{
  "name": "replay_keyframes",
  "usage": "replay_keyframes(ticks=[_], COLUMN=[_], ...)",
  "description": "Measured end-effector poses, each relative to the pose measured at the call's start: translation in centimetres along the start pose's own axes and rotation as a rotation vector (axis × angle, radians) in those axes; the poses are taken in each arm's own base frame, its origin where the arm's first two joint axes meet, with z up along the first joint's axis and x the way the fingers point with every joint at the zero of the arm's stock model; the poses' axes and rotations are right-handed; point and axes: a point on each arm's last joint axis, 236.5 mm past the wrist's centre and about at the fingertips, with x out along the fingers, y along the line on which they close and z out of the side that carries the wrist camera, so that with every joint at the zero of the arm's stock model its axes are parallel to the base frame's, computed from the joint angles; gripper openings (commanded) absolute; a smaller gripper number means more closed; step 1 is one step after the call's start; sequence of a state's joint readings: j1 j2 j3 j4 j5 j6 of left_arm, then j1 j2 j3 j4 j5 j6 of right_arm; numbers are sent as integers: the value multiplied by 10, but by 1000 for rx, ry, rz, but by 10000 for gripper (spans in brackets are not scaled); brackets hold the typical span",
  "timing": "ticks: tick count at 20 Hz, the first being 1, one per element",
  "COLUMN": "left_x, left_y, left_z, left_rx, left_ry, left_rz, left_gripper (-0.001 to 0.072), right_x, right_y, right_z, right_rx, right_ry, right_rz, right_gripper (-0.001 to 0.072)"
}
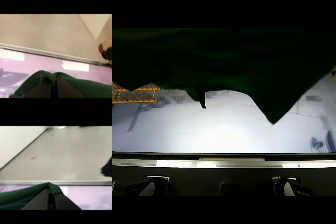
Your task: Fold the clothes and pants, and hang the long-sleeved shirts on hangers.
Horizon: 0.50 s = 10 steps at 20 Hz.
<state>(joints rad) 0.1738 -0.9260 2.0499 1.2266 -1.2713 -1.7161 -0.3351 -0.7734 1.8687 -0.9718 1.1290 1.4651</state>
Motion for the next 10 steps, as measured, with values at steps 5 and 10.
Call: replay_keyframes(ticks=[5, 10], left_x=[-43, 31], left_y=[8, 59], left_z=[1, -84], left_rx=[6, -9], left_ry=[-39, 270], left_rz=[87, 165], left_gripper=[17, 16], right_x=[-31, 35], right_y=[-25, -70], right_z=[7, -78], right_rx=[33, 222], right_ry=[-29, 307], right_rz=[-178, -209], right_gripper=[28, 28])
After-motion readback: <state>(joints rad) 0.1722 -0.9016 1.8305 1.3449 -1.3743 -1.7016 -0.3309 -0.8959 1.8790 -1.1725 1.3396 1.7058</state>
